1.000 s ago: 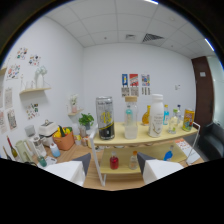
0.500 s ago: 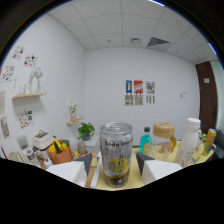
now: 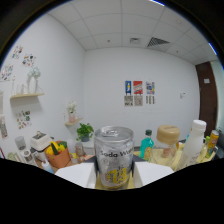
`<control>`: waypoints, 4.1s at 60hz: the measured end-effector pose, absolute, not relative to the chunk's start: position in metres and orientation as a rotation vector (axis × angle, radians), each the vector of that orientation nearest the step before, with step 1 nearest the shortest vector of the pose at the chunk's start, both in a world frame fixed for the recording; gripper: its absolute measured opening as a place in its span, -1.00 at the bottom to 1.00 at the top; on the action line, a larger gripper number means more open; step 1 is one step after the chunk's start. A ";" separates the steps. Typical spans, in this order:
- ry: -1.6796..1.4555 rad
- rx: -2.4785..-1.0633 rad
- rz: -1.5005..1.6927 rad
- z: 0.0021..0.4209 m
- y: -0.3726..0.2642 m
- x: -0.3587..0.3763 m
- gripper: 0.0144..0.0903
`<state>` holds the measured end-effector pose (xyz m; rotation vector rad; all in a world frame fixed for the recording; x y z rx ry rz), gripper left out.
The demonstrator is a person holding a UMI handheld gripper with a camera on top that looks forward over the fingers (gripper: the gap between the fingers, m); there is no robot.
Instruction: Make me a cup of Mojito.
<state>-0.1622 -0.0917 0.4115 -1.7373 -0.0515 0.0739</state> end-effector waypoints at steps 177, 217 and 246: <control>-0.032 -1.865 0.182 0.123 -0.181 -0.083 -0.02; -0.115 -1.914 0.109 0.065 -0.193 -0.102 0.36; -0.106 -2.033 0.045 0.130 -0.297 -0.096 0.88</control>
